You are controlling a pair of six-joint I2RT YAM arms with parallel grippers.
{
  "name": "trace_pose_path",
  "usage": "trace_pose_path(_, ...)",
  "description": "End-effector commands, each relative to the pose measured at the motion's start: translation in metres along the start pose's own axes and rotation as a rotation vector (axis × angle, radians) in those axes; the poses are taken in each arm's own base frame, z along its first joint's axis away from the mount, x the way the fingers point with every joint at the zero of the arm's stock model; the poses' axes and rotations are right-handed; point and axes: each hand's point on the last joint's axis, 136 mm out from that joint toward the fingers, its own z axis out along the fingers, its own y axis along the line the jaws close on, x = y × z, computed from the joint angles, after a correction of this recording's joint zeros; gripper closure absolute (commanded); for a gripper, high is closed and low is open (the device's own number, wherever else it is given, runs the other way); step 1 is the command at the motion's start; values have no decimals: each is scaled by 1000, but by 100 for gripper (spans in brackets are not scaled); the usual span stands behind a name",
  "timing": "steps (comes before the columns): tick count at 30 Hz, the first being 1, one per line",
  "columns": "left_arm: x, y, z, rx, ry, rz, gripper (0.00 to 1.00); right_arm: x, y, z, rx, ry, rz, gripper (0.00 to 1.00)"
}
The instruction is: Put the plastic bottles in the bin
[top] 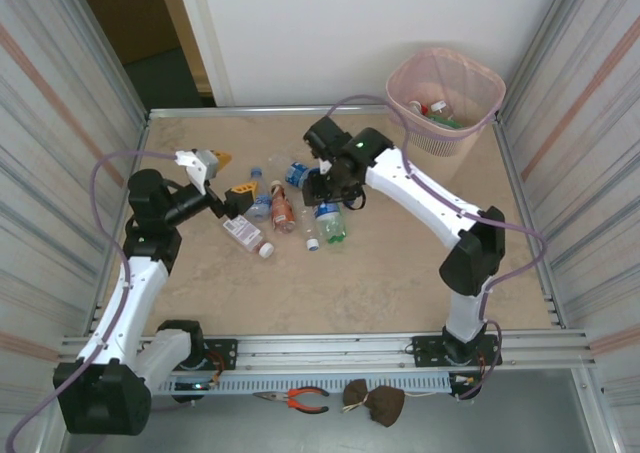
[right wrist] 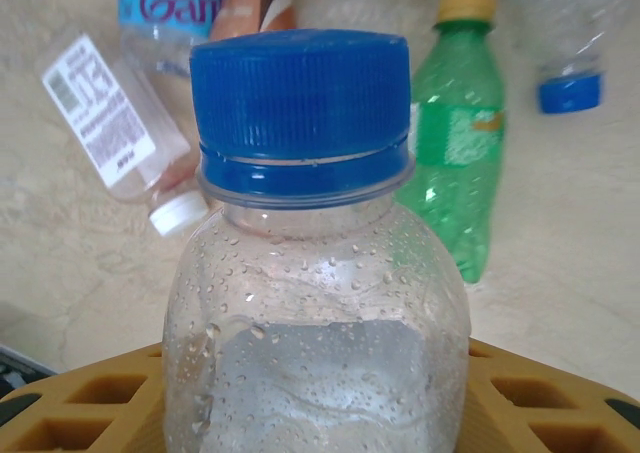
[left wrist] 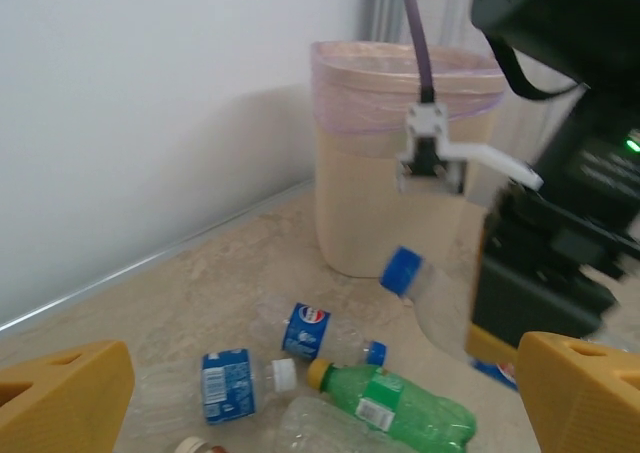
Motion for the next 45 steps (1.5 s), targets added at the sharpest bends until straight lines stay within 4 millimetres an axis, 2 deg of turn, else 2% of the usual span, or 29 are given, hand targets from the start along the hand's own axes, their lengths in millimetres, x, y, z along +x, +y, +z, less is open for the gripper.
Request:
trace_pose_path(1, -7, -19, 2, 94, -25, 38, 1, -12, -17, -33, -7, -77, 32, 46)
trace_pose_path(6, -7, -28, 6, 152, -26, 25, 1, -36, -41, -72, -45, -180, 99, 46)
trace_pose_path(12, -7, -32, 7, 169, -22, 23, 1, -72, -74, -133, -66, -359, 168, 47)
trace_pose_path(17, -8, -30, 6, 148, -20, 33, 1, -101, -116, -176, -32, -524, 254, 47)
trace_pose_path(22, -8, -30, 6, 146, -21, 34, 1, -129, -168, -217, 57, -712, 353, 48)
trace_pose_path(26, -7, -29, 6, 139, -18, 35, 1, -147, -205, -236, 136, -823, 409, 49)
trace_pose_path(31, -8, -29, 4, 131, -16, 43, 1, -167, -248, -248, 273, -910, 426, 49)
trace_pose_path(35, -7, -28, 4, 121, -14, 45, 1, -182, -273, -244, 404, -924, 371, 49)
trace_pose_path(40, -8, -27, 4, 119, -16, 42, 1, -199, -298, -227, 560, -880, 254, 49)
trace_pose_path(45, -8, -27, 4, 116, -15, 40, 1, -215, -316, -196, 684, -772, 98, 49)
